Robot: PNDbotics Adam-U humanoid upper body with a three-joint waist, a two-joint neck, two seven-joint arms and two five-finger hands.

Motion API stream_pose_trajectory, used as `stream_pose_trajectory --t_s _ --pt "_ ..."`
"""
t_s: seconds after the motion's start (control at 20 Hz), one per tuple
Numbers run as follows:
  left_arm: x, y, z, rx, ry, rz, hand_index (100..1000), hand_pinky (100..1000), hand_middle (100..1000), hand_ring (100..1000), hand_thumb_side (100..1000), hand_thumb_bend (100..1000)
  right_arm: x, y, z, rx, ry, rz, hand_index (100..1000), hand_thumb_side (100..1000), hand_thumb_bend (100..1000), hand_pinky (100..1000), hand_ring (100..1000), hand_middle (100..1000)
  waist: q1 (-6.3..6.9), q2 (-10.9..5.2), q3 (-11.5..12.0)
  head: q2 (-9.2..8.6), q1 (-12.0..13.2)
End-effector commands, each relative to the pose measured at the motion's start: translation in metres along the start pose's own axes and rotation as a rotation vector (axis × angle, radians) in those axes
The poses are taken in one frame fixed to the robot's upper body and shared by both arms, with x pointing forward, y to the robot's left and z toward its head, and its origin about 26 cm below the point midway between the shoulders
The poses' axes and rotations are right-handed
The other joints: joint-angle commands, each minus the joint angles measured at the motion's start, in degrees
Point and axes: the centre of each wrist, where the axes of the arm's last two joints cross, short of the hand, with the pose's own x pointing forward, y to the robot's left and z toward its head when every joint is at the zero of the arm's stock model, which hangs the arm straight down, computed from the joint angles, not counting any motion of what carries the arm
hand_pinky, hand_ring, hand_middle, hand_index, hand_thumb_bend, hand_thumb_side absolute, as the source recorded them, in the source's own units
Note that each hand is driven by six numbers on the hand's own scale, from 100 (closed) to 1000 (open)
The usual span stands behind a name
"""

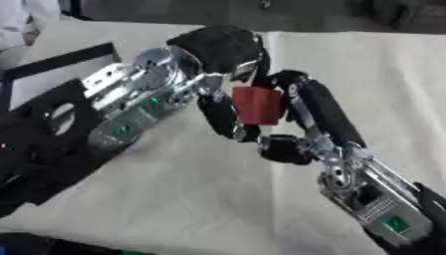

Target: Pick up the objects with one hand, pass them to the other hand, and then place them into the box on the other side of the table.

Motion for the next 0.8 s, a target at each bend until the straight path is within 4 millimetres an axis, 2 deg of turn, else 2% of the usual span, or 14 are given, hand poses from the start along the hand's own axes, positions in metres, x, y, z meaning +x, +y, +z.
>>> stream_pose_trajectory --t_s 0.05,0.2,0.3,0.8 --pt "-0.0023 -0.0102 -0.0064 -0.010 0.017 -0.019 592 654 448 517 163 563 0.0302 -0.0188 -0.0002 -0.069 -0.128 -0.070 590 100 100 384 427 511 0.16 -1.10 0.0 -0.42 0.0" --pt "-0.0028 -0.0126 -0.0085 0.003 0.015 -0.021 571 644 430 503 138 537 0.0302 -0.0185 0.0001 -0.069 -0.131 -0.078 593 100 100 383 423 514 0.22 -1.11 0.0 -0.47 0.0" --pt "-0.0028 -0.0137 -0.0095 0.015 0.013 -0.017 557 638 417 493 121 481 0.0304 -0.0177 0.0005 -0.063 -0.136 -0.080 596 100 100 388 420 516 0.18 -1.09 0.1 -0.56 0.0" --pt "0.0003 -0.0120 -0.0116 0.087 0.005 0.022 534 634 401 473 181 399 0.0332 -0.0157 0.0009 -0.041 -0.149 -0.085 601 100 100 375 407 519 -0.03 -1.09 0.0 -1.21 -0.3"
